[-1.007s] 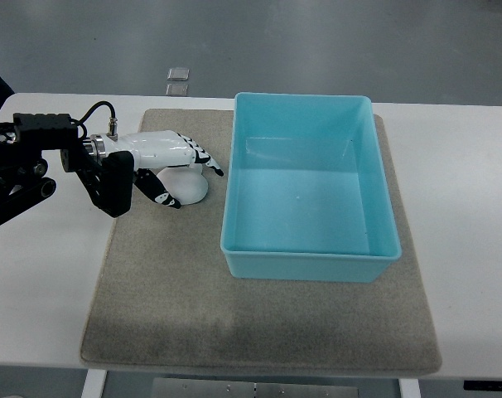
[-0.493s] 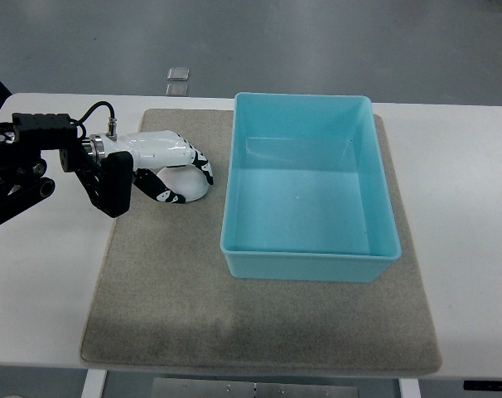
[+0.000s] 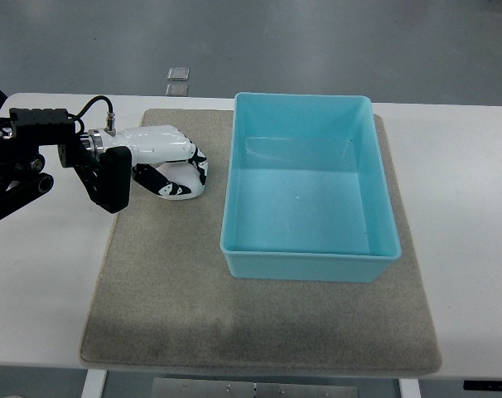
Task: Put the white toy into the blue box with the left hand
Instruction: 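Lift the rabbit toy with the left hand and carry it over the blue box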
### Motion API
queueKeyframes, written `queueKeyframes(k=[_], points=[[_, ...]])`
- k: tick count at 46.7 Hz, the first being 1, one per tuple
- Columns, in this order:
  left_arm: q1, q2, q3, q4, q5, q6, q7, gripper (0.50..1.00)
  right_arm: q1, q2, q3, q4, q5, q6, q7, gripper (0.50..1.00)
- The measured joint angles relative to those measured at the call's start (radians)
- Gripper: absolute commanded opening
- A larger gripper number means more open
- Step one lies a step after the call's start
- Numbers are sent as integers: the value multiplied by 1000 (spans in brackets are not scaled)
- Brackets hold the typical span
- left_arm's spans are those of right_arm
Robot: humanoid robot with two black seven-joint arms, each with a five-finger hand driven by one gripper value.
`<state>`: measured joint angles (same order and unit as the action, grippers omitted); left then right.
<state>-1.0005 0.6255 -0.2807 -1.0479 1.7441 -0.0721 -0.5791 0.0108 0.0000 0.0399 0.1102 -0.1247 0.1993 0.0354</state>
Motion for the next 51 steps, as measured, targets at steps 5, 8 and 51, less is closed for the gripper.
queueKeyframes(k=[5,8,51], points=[[-5,1,0,-3,0,0,-1,500,0,0,0,0,0,0,0,936],[-8,2,-3,-4,0,0,-1,500,0,0,0,0,0,0,0,936],[-86,21,-15,-48,-2,232,-1,500,0,0,0,0,0,0,0,936]])
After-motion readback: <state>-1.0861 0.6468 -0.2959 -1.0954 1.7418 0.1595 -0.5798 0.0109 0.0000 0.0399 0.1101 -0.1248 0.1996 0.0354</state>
